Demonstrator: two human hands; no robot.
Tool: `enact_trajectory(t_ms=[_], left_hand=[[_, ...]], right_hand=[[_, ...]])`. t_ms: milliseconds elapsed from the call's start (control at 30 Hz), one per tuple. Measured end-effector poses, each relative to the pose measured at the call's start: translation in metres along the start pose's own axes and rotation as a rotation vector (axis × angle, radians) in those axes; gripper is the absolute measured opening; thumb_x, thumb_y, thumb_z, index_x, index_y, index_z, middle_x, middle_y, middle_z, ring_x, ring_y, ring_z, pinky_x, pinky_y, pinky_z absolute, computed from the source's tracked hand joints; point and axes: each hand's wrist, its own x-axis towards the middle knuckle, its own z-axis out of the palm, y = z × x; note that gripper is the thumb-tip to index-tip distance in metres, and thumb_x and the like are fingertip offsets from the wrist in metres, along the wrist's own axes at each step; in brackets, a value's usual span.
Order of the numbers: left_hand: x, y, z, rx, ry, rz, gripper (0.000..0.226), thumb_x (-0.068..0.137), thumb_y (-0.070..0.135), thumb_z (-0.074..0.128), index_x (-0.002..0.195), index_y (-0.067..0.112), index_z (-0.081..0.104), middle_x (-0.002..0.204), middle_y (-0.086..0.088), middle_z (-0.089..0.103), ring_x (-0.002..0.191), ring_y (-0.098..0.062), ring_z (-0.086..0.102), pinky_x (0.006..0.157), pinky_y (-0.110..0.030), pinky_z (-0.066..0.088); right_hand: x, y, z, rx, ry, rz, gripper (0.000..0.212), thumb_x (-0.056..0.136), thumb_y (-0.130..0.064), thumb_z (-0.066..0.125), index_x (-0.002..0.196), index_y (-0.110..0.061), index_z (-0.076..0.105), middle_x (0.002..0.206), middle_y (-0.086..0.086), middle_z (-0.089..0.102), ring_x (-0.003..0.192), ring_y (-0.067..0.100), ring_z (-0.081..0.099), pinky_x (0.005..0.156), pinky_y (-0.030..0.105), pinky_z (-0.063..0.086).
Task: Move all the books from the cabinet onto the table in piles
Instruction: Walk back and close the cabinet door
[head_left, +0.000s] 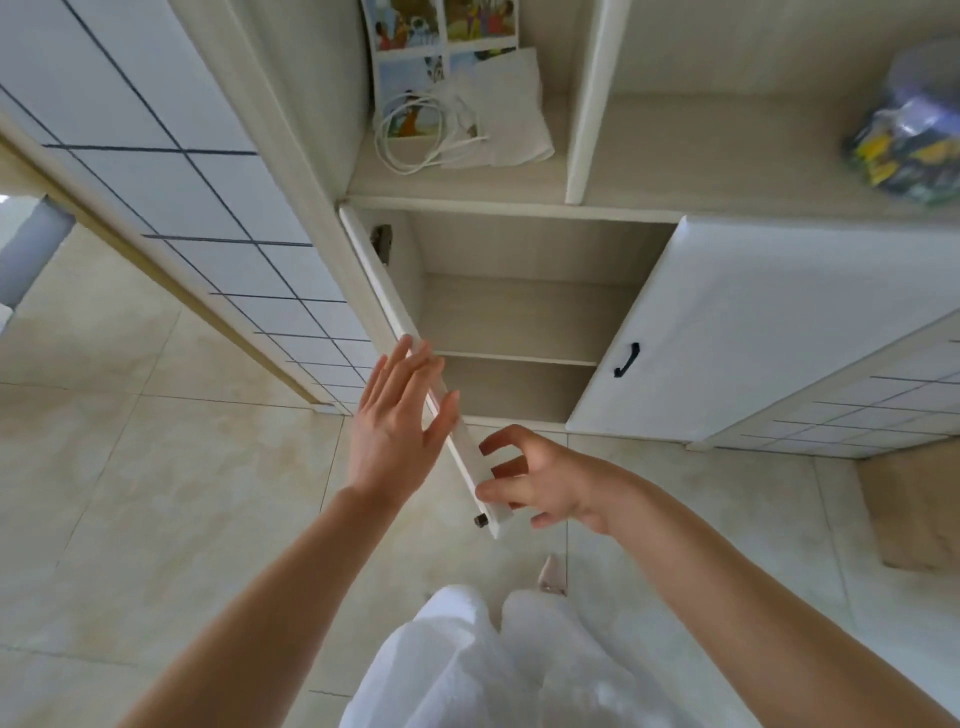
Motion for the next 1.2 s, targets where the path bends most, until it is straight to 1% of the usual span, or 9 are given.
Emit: enact_trajectory(t_ms=[167, 267, 367, 433, 500, 600, 833, 1033, 1200], left_hand=[[0.027, 0.038, 0.039, 0.096, -0.036, -0.014, 0.044, 0.1, 0.032, 0.044, 0.132, 0.004, 0.056, 0.142, -0.011, 0.052, 0.141, -0.029, 0.035, 0.113, -0.051, 0.032], [0.052, 0.051, 0.058, 0.158, -0.085, -0.004, 0.045, 0.099, 0.031, 0.047, 0.136, 0.005, 0.052, 0.143, -0.011, 0.05, 0.142, -0.032, 0.034, 0.115, -0.05, 0.029], [0.083, 0.051, 0.073, 0.267, -0.152, 0.071, 0.046, 0.097, 0.026, 0.052, 0.138, 0.006, 0.049, 0.142, -0.013, 0.051, 0.14, -0.034, 0.036, 0.115, -0.05, 0.03], [0.104, 0.048, 0.081, 0.313, -0.186, 0.13, 0.046, 0.096, 0.021, 0.056, 0.138, 0.007, 0.049, 0.139, -0.013, 0.053, 0.138, -0.033, 0.039, 0.114, -0.05, 0.031], [0.12, 0.046, 0.09, 0.3, -0.203, 0.159, 0.048, 0.093, 0.014, 0.06, 0.139, 0.006, 0.048, 0.142, -0.012, 0.051, 0.139, -0.031, 0.039, 0.114, -0.049, 0.033], [0.134, 0.04, 0.1, 0.304, -0.234, 0.199, 0.061, 0.089, 0.005, 0.061, 0.145, 0.006, 0.038, 0.153, -0.012, 0.037, 0.144, -0.029, 0.029, 0.117, -0.046, 0.028], [0.159, 0.04, 0.124, 0.449, -0.325, 0.166, 0.079, 0.082, 0.007, 0.058, 0.151, 0.001, 0.018, 0.158, -0.024, 0.015, 0.147, -0.039, 0.011, 0.118, -0.056, 0.015], [0.179, 0.029, 0.134, 0.497, -0.363, 0.208, 0.08, 0.081, 0.009, 0.054, 0.151, -0.003, 0.016, 0.158, -0.027, 0.011, 0.146, -0.043, 0.011, 0.116, -0.061, 0.014], [0.188, 0.03, 0.14, 0.491, -0.389, 0.162, 0.082, 0.081, 0.011, 0.053, 0.151, -0.002, 0.012, 0.158, -0.026, 0.009, 0.147, -0.041, 0.009, 0.116, -0.061, 0.012]], right_hand=[[-0.016, 0.005, -0.08, -0.206, 0.057, -0.085, 0.034, 0.094, -0.028, 0.055, 0.128, -0.03, 0.046, 0.113, -0.005, 0.067, 0.097, 0.018, 0.064, 0.085, 0.03, 0.049], [-0.017, 0.004, -0.116, -0.465, 0.209, -0.169, 0.024, 0.098, -0.019, 0.044, 0.12, -0.021, 0.053, 0.093, -0.003, 0.062, 0.09, 0.023, 0.06, 0.07, 0.031, 0.045], [-0.009, 0.01, -0.117, -0.884, 0.801, -0.353, 0.043, 0.082, 0.003, 0.039, 0.119, -0.012, 0.057, 0.1, 0.006, 0.066, 0.093, 0.031, 0.064, 0.082, 0.037, 0.049], [0.005, 0.027, -0.115, -0.983, 1.031, -0.507, 0.049, 0.078, 0.0, 0.052, 0.126, -0.002, 0.057, 0.116, 0.016, 0.066, 0.106, 0.035, 0.065, 0.098, 0.048, 0.05], [0.02, 0.041, -0.124, -1.04, 0.954, -0.472, 0.07, 0.077, -0.006, 0.067, 0.141, 0.003, 0.041, 0.145, 0.022, 0.045, 0.133, 0.038, 0.046, 0.105, 0.055, 0.042], [0.034, 0.048, -0.147, -1.137, 0.95, -0.439, 0.068, 0.085, -0.007, 0.044, 0.149, 0.003, 0.024, 0.158, 0.021, 0.022, 0.145, 0.035, 0.024, 0.111, 0.054, 0.034], [0.065, 0.026, -0.182, -1.181, 1.007, -0.362, 0.071, 0.087, -0.003, 0.053, 0.148, 0.008, 0.018, 0.156, 0.029, 0.019, 0.144, 0.045, 0.018, 0.115, 0.058, 0.024], [0.081, 0.013, -0.209, -1.212, 0.976, -0.359, 0.063, 0.087, -0.003, 0.006, 0.149, 0.009, 0.009, 0.158, 0.029, 0.006, 0.146, 0.045, 0.007, 0.117, 0.058, 0.017], [0.088, 0.005, -0.219, -1.235, 1.035, -0.38, 0.064, 0.087, -0.001, 0.013, 0.15, 0.007, 0.007, 0.158, 0.028, 0.004, 0.146, 0.045, 0.007, 0.118, 0.058, 0.013]])
